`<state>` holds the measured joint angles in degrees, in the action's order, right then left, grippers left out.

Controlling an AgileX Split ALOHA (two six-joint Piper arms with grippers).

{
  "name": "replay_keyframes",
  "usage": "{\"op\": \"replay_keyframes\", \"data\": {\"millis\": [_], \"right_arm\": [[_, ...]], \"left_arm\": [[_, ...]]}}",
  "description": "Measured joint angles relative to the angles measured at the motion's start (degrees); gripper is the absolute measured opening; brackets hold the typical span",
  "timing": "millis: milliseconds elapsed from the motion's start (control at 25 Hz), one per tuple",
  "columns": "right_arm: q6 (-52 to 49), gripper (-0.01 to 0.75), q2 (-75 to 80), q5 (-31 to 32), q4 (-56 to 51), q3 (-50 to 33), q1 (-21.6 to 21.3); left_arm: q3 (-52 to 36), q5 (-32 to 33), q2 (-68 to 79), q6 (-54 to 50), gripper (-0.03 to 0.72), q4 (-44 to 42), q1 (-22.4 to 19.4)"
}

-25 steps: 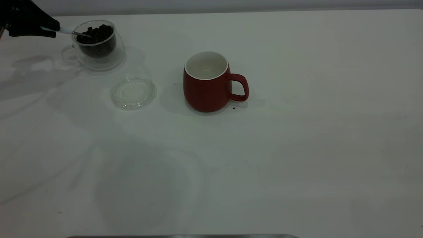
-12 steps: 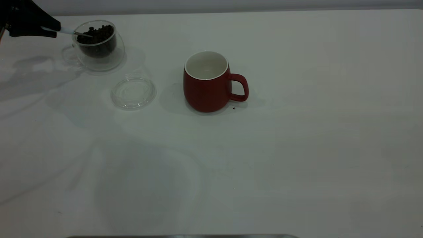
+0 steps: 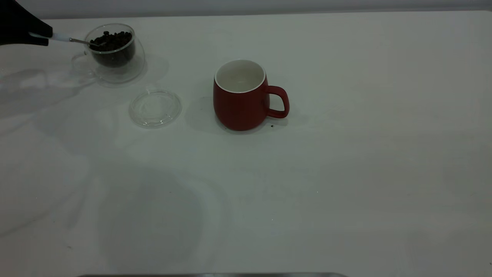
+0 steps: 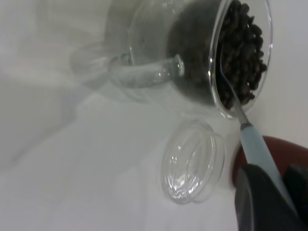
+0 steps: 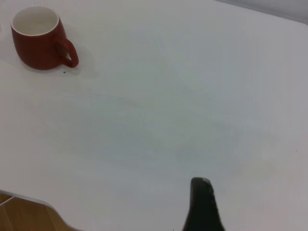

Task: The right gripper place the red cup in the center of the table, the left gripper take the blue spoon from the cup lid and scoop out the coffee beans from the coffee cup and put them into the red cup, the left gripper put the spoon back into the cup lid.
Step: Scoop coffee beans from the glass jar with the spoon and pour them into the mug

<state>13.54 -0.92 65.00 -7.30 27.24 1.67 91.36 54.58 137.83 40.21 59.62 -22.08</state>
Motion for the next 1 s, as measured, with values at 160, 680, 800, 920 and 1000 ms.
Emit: {"op": "replay_keyframes", "data": {"millis": [160, 680, 800, 920, 1000], "right_arm": [[0.0, 0.573, 0.0, 0.0, 0.0, 0.0, 0.0], [0.0, 0.573, 0.0, 0.0, -0.1, 0.0, 0.0], [0.0, 0.573, 0.0, 0.0, -0.1, 0.0, 0.0], [0.0, 0.573, 0.0, 0.0, -0.1, 0.0, 0.0], [0.0, 0.573, 0.0, 0.0, -0.1, 0.0, 0.0]], "left_arm": [[0.0, 0.9, 0.0, 0.9, 0.124, 0.0, -0.2], [0.0, 3.0, 0.0, 7.1, 0.124, -0.1, -2.6], [0.0, 3.4, 0.0, 8.7, 0.124, -0.1, -2.9], [0.0, 3.6, 0.0, 8.9, 0.124, 0.8, -2.9], [0.0, 3.6, 0.0, 9.1, 0.124, 2.2, -2.9]]}}
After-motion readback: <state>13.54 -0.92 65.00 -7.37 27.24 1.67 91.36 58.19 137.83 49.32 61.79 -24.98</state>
